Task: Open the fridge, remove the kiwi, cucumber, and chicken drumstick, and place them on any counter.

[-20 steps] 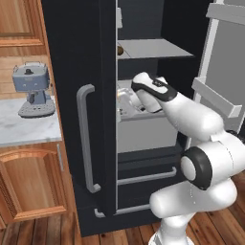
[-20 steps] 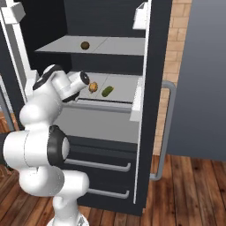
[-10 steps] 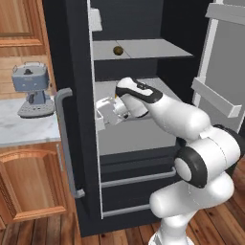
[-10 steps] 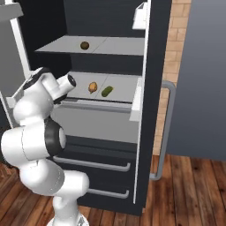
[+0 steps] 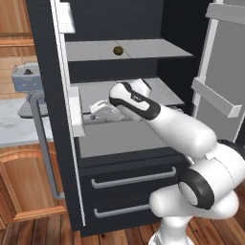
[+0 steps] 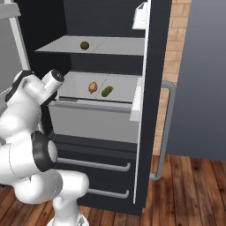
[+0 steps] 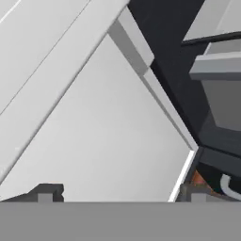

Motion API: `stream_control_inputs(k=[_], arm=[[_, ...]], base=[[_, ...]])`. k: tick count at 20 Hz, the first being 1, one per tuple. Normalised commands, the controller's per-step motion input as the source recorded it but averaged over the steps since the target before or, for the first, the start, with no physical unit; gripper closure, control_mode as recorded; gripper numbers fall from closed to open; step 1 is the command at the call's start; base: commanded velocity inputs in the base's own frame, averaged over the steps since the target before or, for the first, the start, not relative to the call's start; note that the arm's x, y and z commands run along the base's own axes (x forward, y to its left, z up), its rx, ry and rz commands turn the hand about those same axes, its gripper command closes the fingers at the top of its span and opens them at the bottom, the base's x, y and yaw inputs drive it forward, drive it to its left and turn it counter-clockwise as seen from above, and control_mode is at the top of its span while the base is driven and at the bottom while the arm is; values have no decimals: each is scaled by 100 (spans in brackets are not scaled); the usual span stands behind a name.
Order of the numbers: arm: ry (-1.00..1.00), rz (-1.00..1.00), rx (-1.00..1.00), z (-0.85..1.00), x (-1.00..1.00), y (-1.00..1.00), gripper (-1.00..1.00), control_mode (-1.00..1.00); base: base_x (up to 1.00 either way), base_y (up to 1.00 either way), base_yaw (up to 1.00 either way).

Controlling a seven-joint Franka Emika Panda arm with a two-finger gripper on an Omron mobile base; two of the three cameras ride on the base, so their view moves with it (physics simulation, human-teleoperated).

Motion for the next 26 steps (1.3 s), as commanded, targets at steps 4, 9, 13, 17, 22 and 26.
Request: stream_control_inputs(k=[4,9,13,17,22,26], arm=[[-21,-27,-24,15,0,-100,-100,-100],[-23,-23,-25,15,-18,-100,-100,-100],[-22,-13,-24,21,-42,-90,-100,-100],[-22,1,-21,16,-55,-71,-100,-100],[-19,2,-12,1,-67,-51,-100,-100],[-15,0,-2,-9,-19,-19,-100,-100]], base=[[0,0,0],[0,0,0],[0,0,0],[0,0,0],[0,0,0],[0,0,0]])
